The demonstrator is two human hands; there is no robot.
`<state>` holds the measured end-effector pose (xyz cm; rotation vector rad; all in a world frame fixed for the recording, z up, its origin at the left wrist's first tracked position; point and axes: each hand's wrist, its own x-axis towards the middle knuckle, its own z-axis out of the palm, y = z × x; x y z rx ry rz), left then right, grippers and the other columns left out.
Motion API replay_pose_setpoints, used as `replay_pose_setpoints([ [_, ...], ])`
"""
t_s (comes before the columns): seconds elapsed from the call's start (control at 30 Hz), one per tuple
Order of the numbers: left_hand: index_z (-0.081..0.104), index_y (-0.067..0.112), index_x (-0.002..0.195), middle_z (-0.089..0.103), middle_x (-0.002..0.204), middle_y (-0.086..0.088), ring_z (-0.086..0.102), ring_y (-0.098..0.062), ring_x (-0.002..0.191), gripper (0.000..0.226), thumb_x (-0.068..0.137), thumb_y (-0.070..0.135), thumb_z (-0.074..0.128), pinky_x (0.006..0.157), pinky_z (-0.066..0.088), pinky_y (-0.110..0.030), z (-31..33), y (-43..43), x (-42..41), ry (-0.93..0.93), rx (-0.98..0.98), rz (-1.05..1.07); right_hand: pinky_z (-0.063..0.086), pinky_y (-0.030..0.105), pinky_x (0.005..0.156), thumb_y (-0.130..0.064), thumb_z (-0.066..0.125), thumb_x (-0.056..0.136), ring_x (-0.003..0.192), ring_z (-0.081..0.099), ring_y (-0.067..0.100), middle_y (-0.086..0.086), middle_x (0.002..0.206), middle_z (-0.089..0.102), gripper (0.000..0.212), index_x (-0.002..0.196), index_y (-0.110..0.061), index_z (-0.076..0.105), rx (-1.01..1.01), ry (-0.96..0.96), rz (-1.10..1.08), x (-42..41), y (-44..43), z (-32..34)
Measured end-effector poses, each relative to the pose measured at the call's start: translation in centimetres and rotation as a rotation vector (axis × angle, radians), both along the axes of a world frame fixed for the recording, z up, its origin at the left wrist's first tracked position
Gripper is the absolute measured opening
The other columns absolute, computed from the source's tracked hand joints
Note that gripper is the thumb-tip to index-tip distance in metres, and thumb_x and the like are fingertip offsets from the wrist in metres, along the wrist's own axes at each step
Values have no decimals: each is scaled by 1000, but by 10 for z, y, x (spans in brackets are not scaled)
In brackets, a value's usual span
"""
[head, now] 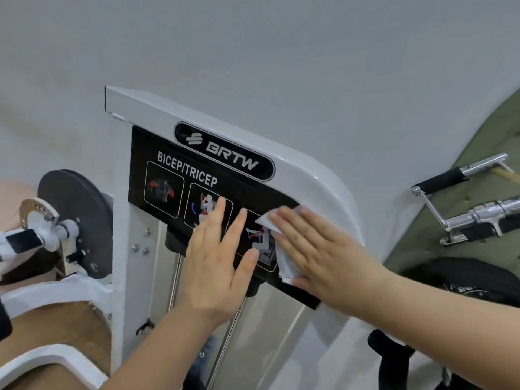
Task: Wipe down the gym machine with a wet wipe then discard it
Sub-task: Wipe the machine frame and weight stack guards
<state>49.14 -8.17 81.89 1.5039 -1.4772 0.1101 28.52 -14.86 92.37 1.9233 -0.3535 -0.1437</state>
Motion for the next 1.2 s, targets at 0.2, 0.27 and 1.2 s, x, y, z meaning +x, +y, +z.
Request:
replay_pose_setpoints([
  [0.2, 11, 43, 158, -9, 169, 16, -1, -7, 155, 84, 86, 84, -3, 126, 13, -40, -9, 22, -50, 57, 164, -59, -35, 58, 112, -59, 18, 105, 142, -43, 44, 32, 156, -38, 89, 155, 4, -19, -11, 138, 34, -56, 2, -19],
  [0.27, 15, 38, 160, -12, 169, 19, 2, -8, 155, 89, 86, 85, 1, 126, 16, -41, -9, 24, -63, 92, 194, -61, -20, 54, 123, -65, 25, 101, 153, -25, 43, 30, 164, -20, 95, 158, 4, -6, -47, -48, 142, -51, -4, 12],
  [1.2, 17, 30, 162, -7, 171, -1, 2, -25, 157, 76, 96, 67, 18, 126, 11, -52, 26, -11, 46, 49, 68, 15, -26, 62, 117, -64, 31, 101, 148, -33, 47, 30, 160, -31, 99, 157, 2, -16, -17, 40, -50, -5, 3, -45],
])
